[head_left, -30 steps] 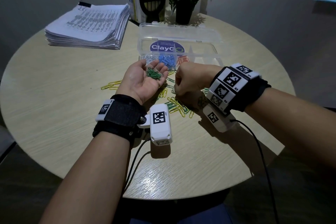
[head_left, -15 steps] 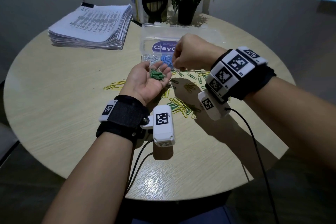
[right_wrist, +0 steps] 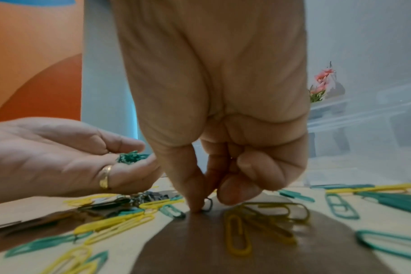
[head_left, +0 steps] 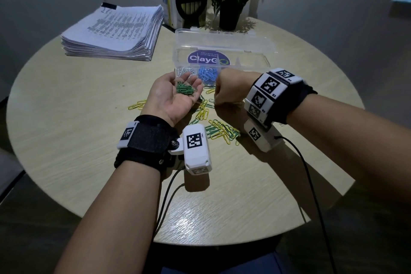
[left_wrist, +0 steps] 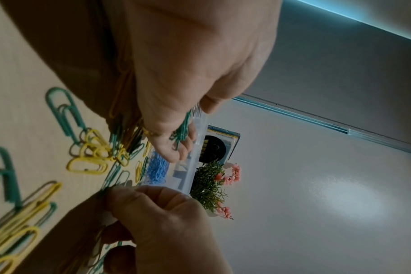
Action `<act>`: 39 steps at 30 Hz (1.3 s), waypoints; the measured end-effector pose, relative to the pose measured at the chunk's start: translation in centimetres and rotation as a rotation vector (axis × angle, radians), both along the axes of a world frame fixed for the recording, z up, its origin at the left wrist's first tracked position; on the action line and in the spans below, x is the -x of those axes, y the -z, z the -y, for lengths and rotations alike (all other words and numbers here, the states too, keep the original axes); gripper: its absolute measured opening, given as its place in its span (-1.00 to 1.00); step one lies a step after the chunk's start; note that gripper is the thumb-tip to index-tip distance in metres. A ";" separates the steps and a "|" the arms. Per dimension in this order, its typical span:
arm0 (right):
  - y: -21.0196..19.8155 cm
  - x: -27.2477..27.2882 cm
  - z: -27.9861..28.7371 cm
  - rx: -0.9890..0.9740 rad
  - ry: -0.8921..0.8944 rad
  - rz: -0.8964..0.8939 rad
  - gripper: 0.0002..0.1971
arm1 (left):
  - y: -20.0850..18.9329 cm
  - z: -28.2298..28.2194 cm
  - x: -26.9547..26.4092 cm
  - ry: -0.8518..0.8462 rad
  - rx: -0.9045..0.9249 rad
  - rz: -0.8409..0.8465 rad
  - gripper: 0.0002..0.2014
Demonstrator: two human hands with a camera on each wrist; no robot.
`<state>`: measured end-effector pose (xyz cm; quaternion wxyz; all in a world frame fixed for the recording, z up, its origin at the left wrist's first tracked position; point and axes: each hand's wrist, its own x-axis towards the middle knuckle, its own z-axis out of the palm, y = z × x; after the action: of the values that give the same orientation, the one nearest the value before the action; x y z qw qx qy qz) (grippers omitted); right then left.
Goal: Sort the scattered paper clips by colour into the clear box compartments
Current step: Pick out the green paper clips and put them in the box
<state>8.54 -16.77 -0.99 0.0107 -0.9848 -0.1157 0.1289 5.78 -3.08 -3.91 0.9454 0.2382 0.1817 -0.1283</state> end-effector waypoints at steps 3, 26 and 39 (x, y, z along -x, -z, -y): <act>-0.4 0.2 0.4 -0.042 0.007 -0.025 -0.76 | 0.1 -0.1 -0.1 -0.002 0.011 0.003 -0.63; -3.3 1.3 0.2 -0.334 0.033 -0.135 -0.98 | 0.1 0.3 -0.1 0.031 -0.066 -0.007 -0.63; -3.2 -0.2 0.5 -0.004 0.024 0.080 -0.88 | 0.3 0.6 0.0 0.055 -0.048 -0.011 -0.59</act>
<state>8.72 -17.25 2.21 0.0097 -0.9905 -0.1044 0.0889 5.81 -3.73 -4.23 0.9346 0.2649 0.1833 -0.1511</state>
